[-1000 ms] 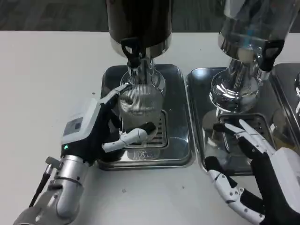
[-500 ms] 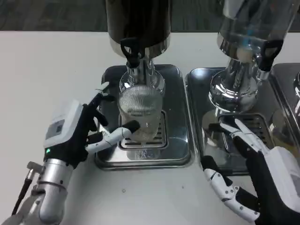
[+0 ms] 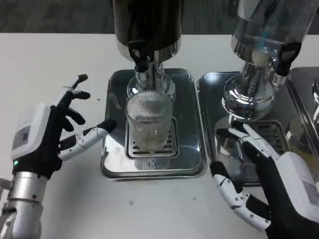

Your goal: Grasp the cup under the faucet to collect the drink, then remove the cup.

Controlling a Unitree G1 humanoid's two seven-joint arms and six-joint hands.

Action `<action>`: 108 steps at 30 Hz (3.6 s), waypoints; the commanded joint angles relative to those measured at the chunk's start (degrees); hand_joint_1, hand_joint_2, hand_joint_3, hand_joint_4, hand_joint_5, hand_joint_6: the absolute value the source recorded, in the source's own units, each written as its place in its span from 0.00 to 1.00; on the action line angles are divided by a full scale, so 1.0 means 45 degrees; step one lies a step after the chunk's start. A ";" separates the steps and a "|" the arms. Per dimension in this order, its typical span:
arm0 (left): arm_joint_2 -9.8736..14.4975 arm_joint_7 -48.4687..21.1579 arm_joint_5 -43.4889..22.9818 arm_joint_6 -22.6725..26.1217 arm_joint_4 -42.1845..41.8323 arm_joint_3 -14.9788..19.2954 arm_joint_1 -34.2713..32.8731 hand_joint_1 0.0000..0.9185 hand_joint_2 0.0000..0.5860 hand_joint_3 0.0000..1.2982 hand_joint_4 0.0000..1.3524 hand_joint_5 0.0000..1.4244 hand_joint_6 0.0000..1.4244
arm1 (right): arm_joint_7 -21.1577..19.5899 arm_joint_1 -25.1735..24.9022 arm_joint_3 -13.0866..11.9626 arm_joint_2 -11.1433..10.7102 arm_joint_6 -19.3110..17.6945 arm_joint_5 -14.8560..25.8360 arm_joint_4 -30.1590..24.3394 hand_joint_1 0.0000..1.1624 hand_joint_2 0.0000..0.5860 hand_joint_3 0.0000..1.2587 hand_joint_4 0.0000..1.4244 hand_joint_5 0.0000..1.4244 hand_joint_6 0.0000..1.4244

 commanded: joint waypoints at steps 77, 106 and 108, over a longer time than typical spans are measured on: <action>0.0214 -2.2685 -0.9893 0.6754 0.4571 0.4310 -0.9787 0.00 0.03 0.15 0.10 0.15 0.09 | -0.1799 -0.0976 0.0898 0.1375 0.0003 0.0662 0.2063 0.25 0.80 0.24 0.12 0.14 0.14; 0.0117 -2.1889 -0.9051 0.5153 0.4887 0.4104 -0.9110 0.00 0.04 0.16 0.10 0.16 0.10 | -0.1645 -0.0964 0.0940 0.1401 0.0063 0.0841 0.1951 0.24 0.80 0.24 0.12 0.15 0.15; 0.0097 -2.1763 -0.9031 0.4873 0.4836 0.4108 -0.8992 0.00 0.04 0.16 0.10 0.16 0.10 | -0.1627 -0.0939 0.0954 0.1397 0.0065 0.0854 0.1933 0.24 0.80 0.24 0.13 0.15 0.15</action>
